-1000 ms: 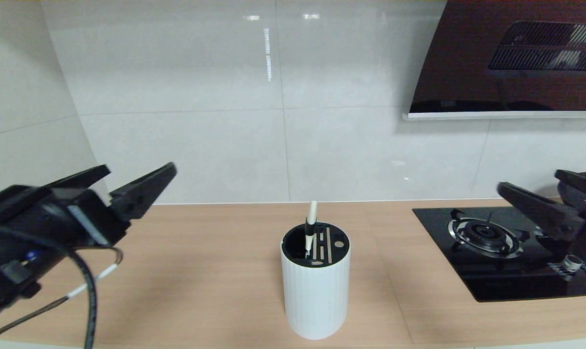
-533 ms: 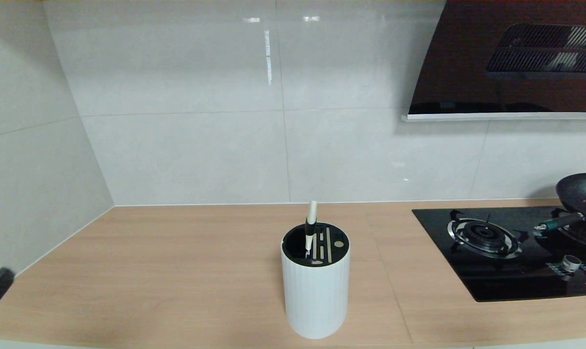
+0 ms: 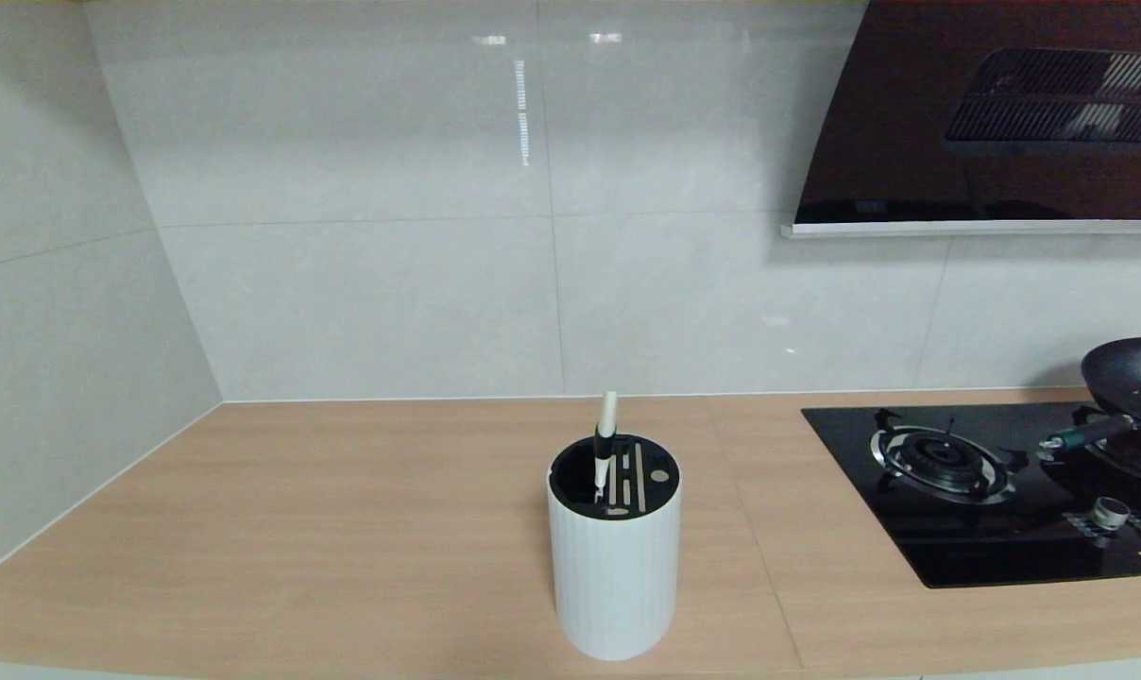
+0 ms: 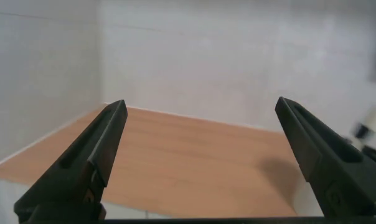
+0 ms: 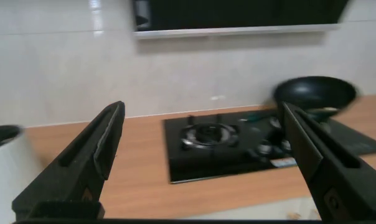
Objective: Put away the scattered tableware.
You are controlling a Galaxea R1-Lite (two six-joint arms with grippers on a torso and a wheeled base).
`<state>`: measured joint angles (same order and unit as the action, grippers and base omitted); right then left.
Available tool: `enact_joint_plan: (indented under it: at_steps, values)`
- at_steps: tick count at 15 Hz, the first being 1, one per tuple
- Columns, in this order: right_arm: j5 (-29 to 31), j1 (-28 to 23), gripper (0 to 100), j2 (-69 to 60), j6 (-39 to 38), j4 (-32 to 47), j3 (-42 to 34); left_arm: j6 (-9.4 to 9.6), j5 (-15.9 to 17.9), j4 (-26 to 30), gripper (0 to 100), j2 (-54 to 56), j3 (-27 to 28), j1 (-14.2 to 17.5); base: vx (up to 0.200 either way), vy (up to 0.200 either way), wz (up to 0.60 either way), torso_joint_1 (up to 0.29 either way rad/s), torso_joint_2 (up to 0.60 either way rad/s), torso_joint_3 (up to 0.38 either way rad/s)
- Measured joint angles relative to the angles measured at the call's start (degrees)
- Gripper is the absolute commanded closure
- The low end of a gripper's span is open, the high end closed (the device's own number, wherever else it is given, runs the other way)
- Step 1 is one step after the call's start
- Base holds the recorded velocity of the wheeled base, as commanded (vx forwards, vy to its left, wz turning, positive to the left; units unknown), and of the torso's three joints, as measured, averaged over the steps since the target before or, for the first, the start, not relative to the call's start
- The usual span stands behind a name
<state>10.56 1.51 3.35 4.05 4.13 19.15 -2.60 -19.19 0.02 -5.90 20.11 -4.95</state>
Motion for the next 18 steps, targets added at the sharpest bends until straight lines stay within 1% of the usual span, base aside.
enact_joint_plan:
  at_steps: [1, 2, 3, 5, 6, 7, 8, 9, 11, 12, 13, 14, 16, 18]
  values:
    - [-0.4, -0.9, 0, -1.2, 0.1, 0.0, -1.3, 0.26, 0.9, 0.4, 0, 1.2, -0.3, 1.7, 0.000, 0.000, 0.00, 0.000, 0.00, 0.000]
    - [0.0, -1.4, 0, -2.0, 0.1, -0.3, -2.9, 1.10, 2.0, 0.8, 0, 2.6, -1.8, 3.0, 0.000, 0.000, 0.00, 0.000, 0.00, 0.000]
    - [0.1, -1.5, 0, -2.4, 0.1, -0.5, -4.7, 1.76, 2.1, 0.6, 0, 3.7, -4.5, 3.8, 0.000, 0.000, 0.00, 0.000, 0.00, 0.000]
    - [0.2, -1.7, 0, -2.9, 0.0, -1.2, -9.1, 2.71, 2.3, -2.1, 0, 5.0, -11.1, 4.6, 0.000, 0.000, 0.00, 0.000, 0.00, 0.000]
    - [0.1, -1.7, 0, -3.1, 0.0, -3.9, -12.5, 3.71, 3.3, -3.4, 0, 5.4, -14.9, 4.9, 0.000, 0.000, 0.00, 0.000, 0.00, 0.000]
    - [-0.4, -1.8, 0, -3.2, -0.1, -6.2, -15.7, 4.04, 5.6, -2.5, 0, 5.7, -17.6, 4.9, 0.000, 0.000, 0.00, 0.000, 0.00, 0.000]
    - [-1.7, -1.8, 0, -3.2, -0.3, -6.7, -17.4, 3.96, 6.9, -2.2, 0, 5.8, -18.8, 5.0, 0.000, 0.000, 0.00, 0.000, 0.00, 0.000]
    - [-3.2, -1.8, 0, -3.3, -0.3, -7.0, -18.2, 3.88, 10.0, -2.2, 0, 5.9, -19.5, 5.1, 0.000, 0.000, 0.00, 0.000, 0.00, 0.000]
    - [-3.9, -1.7, 0, -3.3, -0.1, -7.1, -18.8, 3.30, 16.0, -1.4, 0, 5.9, -20.0, 5.1, 0.000, 0.000, 0.00, 0.000, 0.00, 0.000]
    - [-4.6, -1.6, 0, -3.3, 0.0, -7.1, -18.8, 3.55, 17.1, -0.8, 0, 6.0, -20.0, 5.1, 0.000, 0.000, 0.00, 0.000, 0.00, 0.000]
    - [-7.5, -1.6, 0, -3.3, 0.5, -5.9, -18.9, 4.10, 18.0, 0.0, 0, 6.0, -20.1, 5.1, 0.000, 0.000, 0.00, 0.000, 0.00, 0.000]
    - [-10.7, -1.5, 0, -3.3, 1.2, -4.5, -19.0, 4.34, 18.0, 0.1, 0, 6.0, -20.1, 5.1, 0.000, 0.000, 0.00, 0.000, 0.00, 0.000]
    - [-11.2, -1.4, 0, -2.8, 0.7, -4.5, -19.0, 4.47, 18.0, 0.1, 0, 6.0, -20.1, 5.0, 0.000, 0.000, 0.00, 0.000, 0.00, 0.000]
    - [-11.2, -1.4, 0, -2.9, -2.2, -4.4, -19.0, 4.40, 18.1, 0.1, 0, 6.0, -20.1, 5.0, 0.000, 0.000, 0.00, 0.000, 0.00, 0.000]
